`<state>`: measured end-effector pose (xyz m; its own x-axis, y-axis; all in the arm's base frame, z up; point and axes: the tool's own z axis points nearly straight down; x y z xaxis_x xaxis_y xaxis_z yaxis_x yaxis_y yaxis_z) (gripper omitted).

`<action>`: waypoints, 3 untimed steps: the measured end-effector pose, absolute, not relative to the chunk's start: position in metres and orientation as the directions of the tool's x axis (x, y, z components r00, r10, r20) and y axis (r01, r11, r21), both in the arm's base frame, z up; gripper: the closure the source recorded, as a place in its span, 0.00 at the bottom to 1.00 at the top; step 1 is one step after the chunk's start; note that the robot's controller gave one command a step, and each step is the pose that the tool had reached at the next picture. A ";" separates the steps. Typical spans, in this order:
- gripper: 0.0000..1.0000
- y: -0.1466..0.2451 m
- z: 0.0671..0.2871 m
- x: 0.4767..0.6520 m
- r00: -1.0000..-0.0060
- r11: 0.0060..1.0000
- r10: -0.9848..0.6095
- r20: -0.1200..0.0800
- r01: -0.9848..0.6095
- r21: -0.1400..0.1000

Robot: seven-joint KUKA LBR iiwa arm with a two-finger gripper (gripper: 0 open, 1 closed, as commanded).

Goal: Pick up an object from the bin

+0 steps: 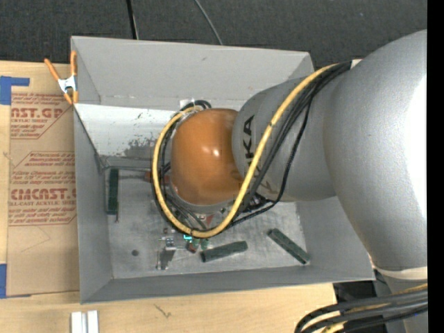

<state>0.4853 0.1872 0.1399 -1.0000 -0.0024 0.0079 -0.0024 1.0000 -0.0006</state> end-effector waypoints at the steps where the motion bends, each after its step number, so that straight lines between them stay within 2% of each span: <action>1: 0.00 0.186 0.144 0.488 -1.000 1.000 -0.001 0.001 -0.001 0.001; 2: 0.00 0.152 0.124 0.492 -0.991 0.991 -0.136 -0.002 -0.136 0.002; 3: 1.00 0.092 0.083 0.515 -0.982 0.982 -0.191 0.001 -0.191 0.001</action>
Offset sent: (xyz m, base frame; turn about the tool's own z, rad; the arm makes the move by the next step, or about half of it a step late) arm 0.0089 -0.0592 -0.0266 -0.1919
